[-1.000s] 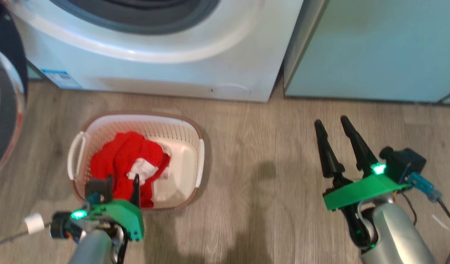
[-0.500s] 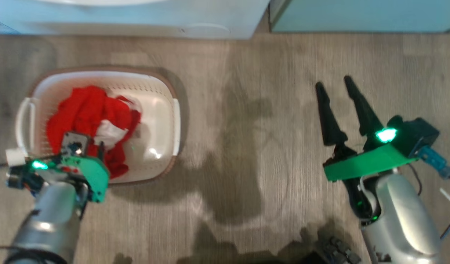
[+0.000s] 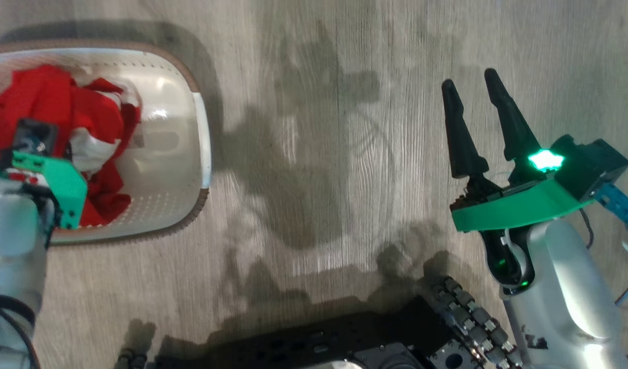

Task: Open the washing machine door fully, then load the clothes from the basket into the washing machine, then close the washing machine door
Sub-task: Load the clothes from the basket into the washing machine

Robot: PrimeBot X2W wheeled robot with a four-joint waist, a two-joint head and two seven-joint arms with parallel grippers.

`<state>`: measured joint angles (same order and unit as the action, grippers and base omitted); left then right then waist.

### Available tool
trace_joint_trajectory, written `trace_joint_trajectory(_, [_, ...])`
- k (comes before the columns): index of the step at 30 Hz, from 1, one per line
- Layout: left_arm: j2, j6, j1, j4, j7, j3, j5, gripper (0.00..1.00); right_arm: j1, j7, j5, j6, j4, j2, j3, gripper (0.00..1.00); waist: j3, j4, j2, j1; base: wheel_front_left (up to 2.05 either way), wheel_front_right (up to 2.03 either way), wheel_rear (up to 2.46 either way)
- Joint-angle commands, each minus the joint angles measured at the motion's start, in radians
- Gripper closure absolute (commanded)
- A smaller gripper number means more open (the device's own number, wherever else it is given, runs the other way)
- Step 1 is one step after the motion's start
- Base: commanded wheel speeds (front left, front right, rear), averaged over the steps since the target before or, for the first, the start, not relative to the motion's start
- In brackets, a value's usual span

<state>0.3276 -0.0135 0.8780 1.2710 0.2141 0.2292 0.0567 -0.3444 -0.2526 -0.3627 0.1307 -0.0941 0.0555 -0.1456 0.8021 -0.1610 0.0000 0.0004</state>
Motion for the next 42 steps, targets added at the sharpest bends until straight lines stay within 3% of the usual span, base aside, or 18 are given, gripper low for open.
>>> trace_joint_trajectory(1, [0.062,-0.008,0.007,-0.002,-0.007,-0.012,0.010,0.00,0.017,-0.009,-0.011,0.000,0.033,-0.005,-0.029,0.00,0.041,-0.017,0.0000,-0.0004,0.00,0.00,0.00])
trace_joint_trajectory(8, [0.106,-0.032,0.071,0.011,-0.085,-0.001,0.014,0.00,0.004,-0.009,-0.033,0.000,0.041,-0.005,-0.052,0.00,0.097,-0.036,0.0000,-0.0004,0.00,0.00,0.00])
trace_joint_trajectory(14, [0.130,-0.012,0.113,0.015,-0.141,0.006,0.005,0.00,-0.008,-0.009,-0.040,0.000,0.050,-0.005,-0.051,0.00,0.137,-0.047,0.0000,-0.0004,0.00,0.00,0.00])
trace_joint_trajectory(29, [0.133,0.016,0.152,0.019,-0.204,0.004,-0.042,0.00,-0.005,-0.009,-0.028,0.000,0.064,-0.005,-0.034,0.00,0.197,-0.067,0.0000,-0.0004,0.00,0.00,0.00])
trace_joint_trajectory(37, [0.124,0.004,0.162,0.019,-0.247,0.005,-0.063,0.00,-0.004,-0.009,-0.011,0.000,0.075,-0.005,-0.031,0.00,0.216,-0.063,0.0000,-0.0004,0.00,0.00,0.00])
trace_joint_trajectory(38, [0.121,0.002,0.162,0.019,-0.255,0.002,-0.069,0.18,-0.003,-0.009,-0.009,0.000,0.075,-0.005,-0.030,0.00,0.217,-0.061,0.0000,-0.0004,0.00,0.00,0.00])
trace_joint_trajectory(39, [0.116,0.001,0.159,0.019,-0.265,-0.001,-0.075,0.68,-0.003,-0.009,-0.007,0.000,0.075,-0.005,-0.030,0.00,0.216,-0.059,0.0000,-0.0004,0.00,0.00,0.00])
trace_joint_trajectory(40, [0.113,0.001,0.157,0.019,-0.272,-0.002,-0.080,1.00,-0.003,-0.009,-0.005,0.000,0.075,-0.005,-0.030,0.00,0.216,-0.058,0.0000,-0.0004,0.00,0.00,0.00])
trace_joint_trajectory(42, [0.107,-0.001,0.155,0.020,-0.277,-0.002,-0.085,1.00,-0.002,-0.009,-0.004,0.000,0.075,-0.005,-0.030,0.00,0.214,-0.056,0.0000,-0.0004,0.00,0.00,0.00])
